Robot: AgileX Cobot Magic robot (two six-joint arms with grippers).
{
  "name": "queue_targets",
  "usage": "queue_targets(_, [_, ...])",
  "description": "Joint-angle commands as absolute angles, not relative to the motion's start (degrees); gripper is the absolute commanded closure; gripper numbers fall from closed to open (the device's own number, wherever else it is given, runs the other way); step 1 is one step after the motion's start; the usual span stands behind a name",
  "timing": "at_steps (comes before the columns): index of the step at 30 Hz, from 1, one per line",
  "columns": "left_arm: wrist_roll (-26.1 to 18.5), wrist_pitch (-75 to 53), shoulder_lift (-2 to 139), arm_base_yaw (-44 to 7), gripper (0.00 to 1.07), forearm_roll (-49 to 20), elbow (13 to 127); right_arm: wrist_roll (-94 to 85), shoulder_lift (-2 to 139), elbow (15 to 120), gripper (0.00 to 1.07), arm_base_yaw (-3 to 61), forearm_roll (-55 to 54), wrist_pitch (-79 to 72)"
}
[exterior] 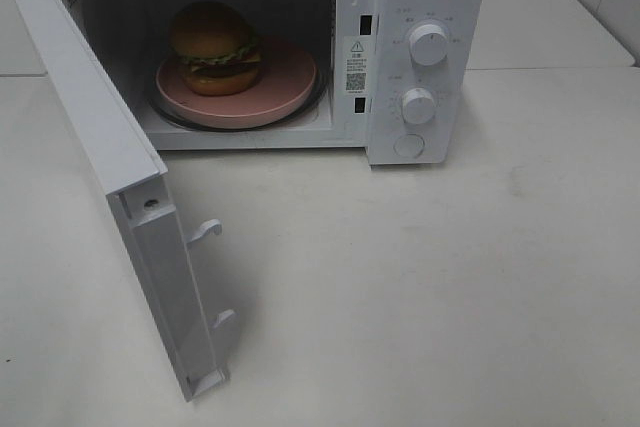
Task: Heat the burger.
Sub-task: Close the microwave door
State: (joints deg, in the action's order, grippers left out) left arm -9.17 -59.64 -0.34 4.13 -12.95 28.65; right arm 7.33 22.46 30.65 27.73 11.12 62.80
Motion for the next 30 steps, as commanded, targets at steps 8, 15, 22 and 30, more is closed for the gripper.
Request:
queue_targets(8, [-9.0,-59.53,-1.38,4.07,0.06,-13.24,28.53,6.3,13.01,29.05,0.31,15.41,9.74,59.42])
queue_targets(15, [-9.0,-59.53,-1.38,4.07,0.06,-13.24,28.53,6.3,6.3,29.05,0.31,9.8,8.71,59.47])
queue_targets(22, [-9.0,-59.53,-1.38,4.07,0.06,-13.24,28.53,6.36,0.06,29.05,0.31,8.54,8.71,59.47])
queue_targets(30, [-9.0,-59.53,-1.38,4.07,0.06,-13.24,28.53,6.3,-1.83,29.05,0.31,8.54,8.71,59.47])
